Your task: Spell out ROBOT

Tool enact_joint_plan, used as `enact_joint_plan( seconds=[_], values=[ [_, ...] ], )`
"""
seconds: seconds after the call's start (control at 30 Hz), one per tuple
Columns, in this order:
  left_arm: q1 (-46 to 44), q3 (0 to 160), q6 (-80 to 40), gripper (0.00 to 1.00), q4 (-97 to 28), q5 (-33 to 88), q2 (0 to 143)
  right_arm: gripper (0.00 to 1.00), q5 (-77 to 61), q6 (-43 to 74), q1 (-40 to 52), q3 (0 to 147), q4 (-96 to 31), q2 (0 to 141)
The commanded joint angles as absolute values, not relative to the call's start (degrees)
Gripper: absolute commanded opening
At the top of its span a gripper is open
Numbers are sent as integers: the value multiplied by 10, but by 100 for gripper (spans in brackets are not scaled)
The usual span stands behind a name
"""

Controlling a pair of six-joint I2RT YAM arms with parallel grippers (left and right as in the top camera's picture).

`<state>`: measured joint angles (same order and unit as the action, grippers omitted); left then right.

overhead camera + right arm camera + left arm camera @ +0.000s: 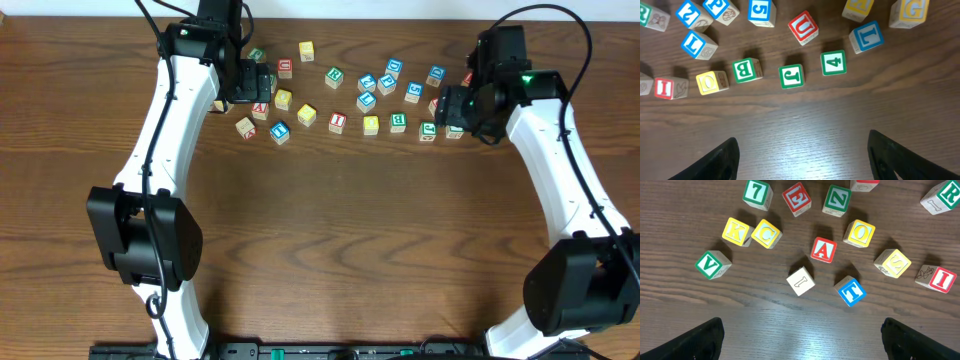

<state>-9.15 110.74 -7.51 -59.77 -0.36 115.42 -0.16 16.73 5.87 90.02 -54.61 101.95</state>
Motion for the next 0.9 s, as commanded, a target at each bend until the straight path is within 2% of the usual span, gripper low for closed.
enact_joint_plan(
  seconds=[0.0, 0.47, 0.6, 0.87],
  values=[
    [-89, 1114, -81, 99, -600, -9, 1151, 77, 38, 187, 73, 911, -545, 1020],
    [-90, 1114, -118, 100, -590, -9, 1153, 76, 44, 193, 80, 911, -542, 1020],
    [-92, 1114, -133, 92, -579, -4, 1163, 76, 44, 193, 80, 911, -542, 1020],
    [-124, 1114, -137, 84, -553, -5, 1185, 80, 44, 193, 80, 911, -535, 1020]
  ],
)
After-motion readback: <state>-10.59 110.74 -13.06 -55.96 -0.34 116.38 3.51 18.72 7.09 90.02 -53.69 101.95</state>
